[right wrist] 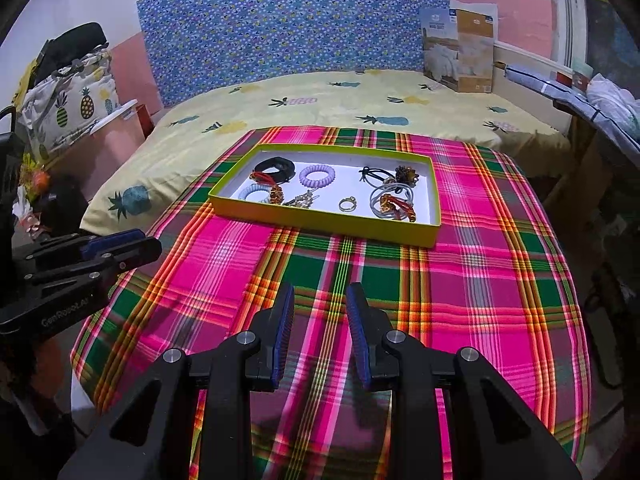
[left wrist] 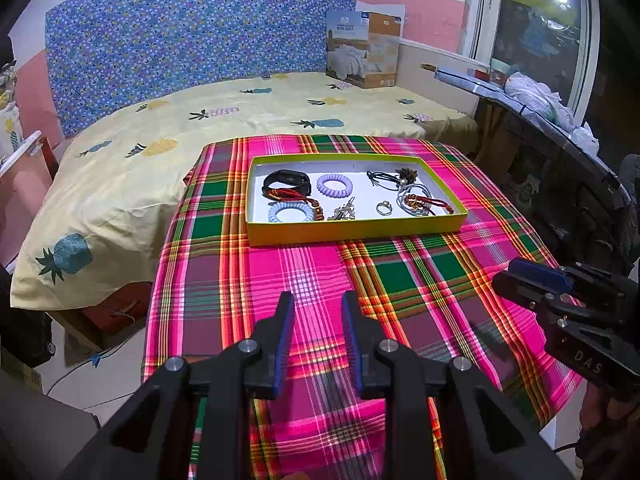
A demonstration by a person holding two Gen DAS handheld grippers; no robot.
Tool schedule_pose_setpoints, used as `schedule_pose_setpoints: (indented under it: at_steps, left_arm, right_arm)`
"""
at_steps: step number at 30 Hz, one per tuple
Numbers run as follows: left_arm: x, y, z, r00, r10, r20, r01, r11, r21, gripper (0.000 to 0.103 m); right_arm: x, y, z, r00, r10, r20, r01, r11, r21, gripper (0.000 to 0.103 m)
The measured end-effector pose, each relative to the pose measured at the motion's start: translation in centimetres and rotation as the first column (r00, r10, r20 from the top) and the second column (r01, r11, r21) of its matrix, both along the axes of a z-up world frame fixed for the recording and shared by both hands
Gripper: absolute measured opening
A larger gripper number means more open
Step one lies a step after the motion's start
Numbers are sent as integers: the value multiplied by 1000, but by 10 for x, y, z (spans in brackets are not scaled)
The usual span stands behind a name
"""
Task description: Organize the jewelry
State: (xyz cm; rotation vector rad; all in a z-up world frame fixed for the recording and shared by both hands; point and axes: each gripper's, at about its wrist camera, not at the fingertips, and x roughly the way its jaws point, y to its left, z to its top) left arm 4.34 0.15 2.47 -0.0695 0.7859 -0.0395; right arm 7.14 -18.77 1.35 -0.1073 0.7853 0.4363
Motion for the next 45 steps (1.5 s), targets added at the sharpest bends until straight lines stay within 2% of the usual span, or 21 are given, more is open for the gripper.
schedule_pose_setpoints:
  at_steps: [45]
  left_arm:
    - [0,2,-4,1000,26,-6,-26,999,19,25]
  right_arm:
    - [2,7,-7,1000,15,-22,-15,1000,-8,28]
